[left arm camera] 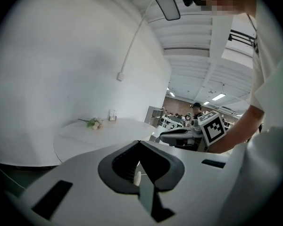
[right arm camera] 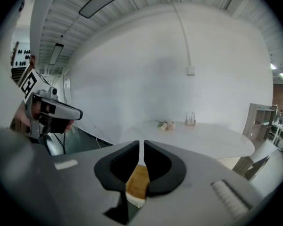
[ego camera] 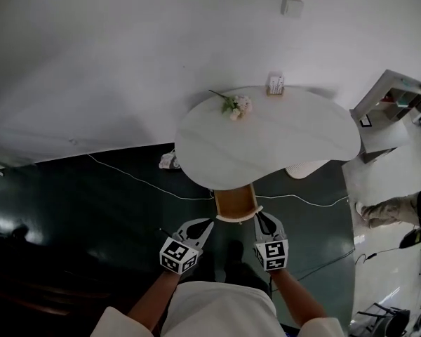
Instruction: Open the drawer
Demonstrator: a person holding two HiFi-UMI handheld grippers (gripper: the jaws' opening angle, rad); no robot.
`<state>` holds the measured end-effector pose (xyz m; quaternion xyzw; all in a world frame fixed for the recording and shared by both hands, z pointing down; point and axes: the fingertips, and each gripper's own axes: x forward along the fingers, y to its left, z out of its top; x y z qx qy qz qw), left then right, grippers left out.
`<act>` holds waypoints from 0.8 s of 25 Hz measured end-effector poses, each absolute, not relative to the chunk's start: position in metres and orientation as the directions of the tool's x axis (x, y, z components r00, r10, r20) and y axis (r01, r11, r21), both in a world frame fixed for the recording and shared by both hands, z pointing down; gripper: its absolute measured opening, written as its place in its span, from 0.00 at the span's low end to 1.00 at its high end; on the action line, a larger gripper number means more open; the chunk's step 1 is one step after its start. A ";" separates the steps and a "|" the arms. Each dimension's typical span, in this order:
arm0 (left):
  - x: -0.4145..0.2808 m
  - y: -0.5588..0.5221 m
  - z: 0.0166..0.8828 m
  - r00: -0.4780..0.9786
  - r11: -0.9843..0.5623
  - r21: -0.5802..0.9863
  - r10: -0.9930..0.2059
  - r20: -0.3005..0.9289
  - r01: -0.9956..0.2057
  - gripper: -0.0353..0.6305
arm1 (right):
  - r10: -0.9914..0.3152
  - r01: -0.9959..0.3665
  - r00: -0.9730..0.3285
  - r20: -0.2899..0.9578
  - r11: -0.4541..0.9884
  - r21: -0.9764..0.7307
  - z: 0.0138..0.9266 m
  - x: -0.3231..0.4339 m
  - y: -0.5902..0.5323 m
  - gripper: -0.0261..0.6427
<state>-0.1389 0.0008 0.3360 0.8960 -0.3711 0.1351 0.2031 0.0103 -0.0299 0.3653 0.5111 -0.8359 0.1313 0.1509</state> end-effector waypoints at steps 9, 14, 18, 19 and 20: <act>-0.162 -0.008 0.267 0.621 -0.576 0.232 -0.726 0.295 -0.784 0.06 | -0.819 -0.873 -0.471 0.326 0.487 -0.038 0.291 0.016 -0.038 0.06; -0.164 -0.006 0.239 0.618 -0.578 0.219 -0.735 0.279 -0.786 0.06 | -0.831 -0.874 -0.477 0.287 0.484 -0.053 0.256 0.024 -0.041 0.06; -0.170 -0.010 0.224 0.619 -0.581 0.213 -0.738 0.267 -0.785 0.06 | -0.833 -0.867 -0.487 0.263 0.498 -0.031 0.232 0.028 -0.049 0.06; -0.172 -0.011 0.221 0.616 -0.580 0.207 -0.741 0.266 -0.788 0.06 | -0.832 -0.864 -0.491 0.259 0.503 -0.024 0.228 0.028 -0.050 0.06; -0.174 -0.011 0.219 0.612 -0.578 0.201 -0.745 0.265 -0.791 0.06 | -0.831 -0.862 -0.494 0.256 0.507 -0.020 0.224 0.029 -0.051 0.06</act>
